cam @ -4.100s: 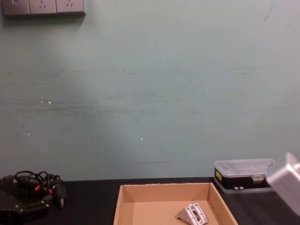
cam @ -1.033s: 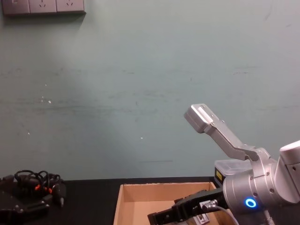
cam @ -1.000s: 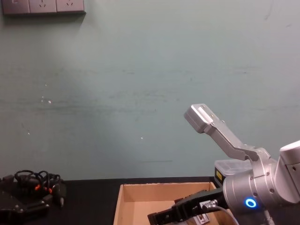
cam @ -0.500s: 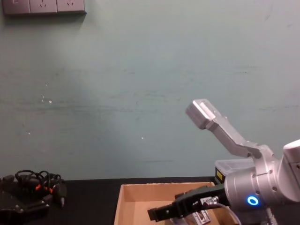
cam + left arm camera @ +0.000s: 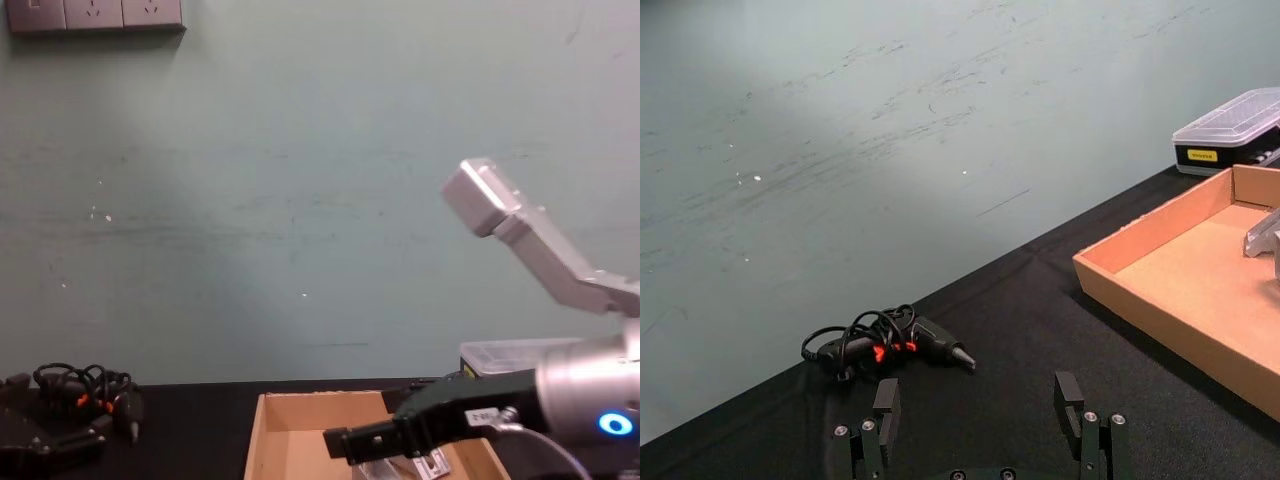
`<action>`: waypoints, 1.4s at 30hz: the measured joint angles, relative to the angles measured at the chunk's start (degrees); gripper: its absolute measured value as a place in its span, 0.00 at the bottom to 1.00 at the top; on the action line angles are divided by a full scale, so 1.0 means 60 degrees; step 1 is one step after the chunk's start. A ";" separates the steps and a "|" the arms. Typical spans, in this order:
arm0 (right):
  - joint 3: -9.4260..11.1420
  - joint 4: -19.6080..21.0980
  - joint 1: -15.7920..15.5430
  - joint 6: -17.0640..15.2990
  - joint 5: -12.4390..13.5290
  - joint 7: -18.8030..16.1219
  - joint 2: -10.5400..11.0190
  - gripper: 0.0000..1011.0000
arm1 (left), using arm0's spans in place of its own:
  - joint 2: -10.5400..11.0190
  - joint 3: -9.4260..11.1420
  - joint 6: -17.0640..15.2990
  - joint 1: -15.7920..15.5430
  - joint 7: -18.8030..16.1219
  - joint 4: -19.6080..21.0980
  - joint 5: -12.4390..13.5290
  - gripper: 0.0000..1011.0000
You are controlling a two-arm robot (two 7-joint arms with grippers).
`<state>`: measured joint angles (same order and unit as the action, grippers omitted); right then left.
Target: Use one hand to pick up the angle iron from the table and place it into the box.
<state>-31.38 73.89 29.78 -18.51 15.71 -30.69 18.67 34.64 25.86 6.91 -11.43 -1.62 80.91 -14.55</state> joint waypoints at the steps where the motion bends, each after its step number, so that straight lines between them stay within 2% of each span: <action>1: -0.0009 0.0444 -0.0203 -0.0061 0.0039 -0.0073 0.0231 0.99 | 0.0001 0.0000 -0.0001 0.0000 0.0000 0.0000 0.0000 1.00; 4: -0.0075 0.1413 -0.0646 -0.0300 0.0177 -0.0256 0.0778 0.99 | 0.0001 -0.0001 0.0000 0.0000 0.0000 0.0000 0.0000 1.00; 5: -0.0075 0.1413 -0.0646 -0.0300 0.0177 -0.0256 0.0778 0.99 | 0.0001 -0.0001 0.0000 0.0000 0.0000 0.0000 0.0000 1.00; 7: -0.0216 0.1999 -0.0872 -0.0605 0.0250 -0.0439 0.1179 0.99 | 0.0001 0.0000 0.0000 0.0000 0.0000 0.0000 0.0000 1.00; 8: -0.0216 0.1999 -0.0872 -0.0605 0.0250 -0.0439 0.1179 0.99 | 0.0001 0.0000 0.0000 0.0000 0.0000 -0.0001 0.0000 1.00; 9: -0.0333 0.2251 -0.0934 -0.0835 0.0258 -0.0521 0.1365 0.99 | 0.0001 -0.0001 0.0000 0.0000 0.0000 0.0000 0.0000 1.00; 12: -0.0529 0.2606 -0.0970 -0.1282 0.0265 -0.0606 0.1623 0.99 | 0.0001 0.0000 0.0000 -0.0001 0.0000 0.0000 0.0001 1.00; 16: -0.0749 0.2835 -0.0924 -0.1862 0.0341 -0.0687 0.1785 0.99 | 0.0000 0.0000 0.0000 0.0000 0.0000 -0.0001 0.0000 1.00; 21: -0.1013 0.2890 -0.0768 -0.2481 0.0484 -0.0740 0.1801 0.99 | 0.0001 -0.0001 0.0000 0.0000 0.0000 -0.0001 0.0001 1.00; 27: -0.1271 0.2738 -0.0562 -0.2828 0.0572 -0.0709 0.1681 0.99 | 0.0001 0.0000 0.0000 0.0000 0.0000 -0.0001 0.0000 1.00; 42: -0.1667 0.2089 -0.0148 -0.2939 0.0587 -0.0478 0.1295 0.99 | 0.0001 0.0000 0.0000 -0.0001 0.0000 -0.0001 0.0000 1.00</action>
<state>-41.38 86.42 28.90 -36.14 19.23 -33.56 26.44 34.65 25.86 6.91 -11.43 -1.62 80.90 -14.55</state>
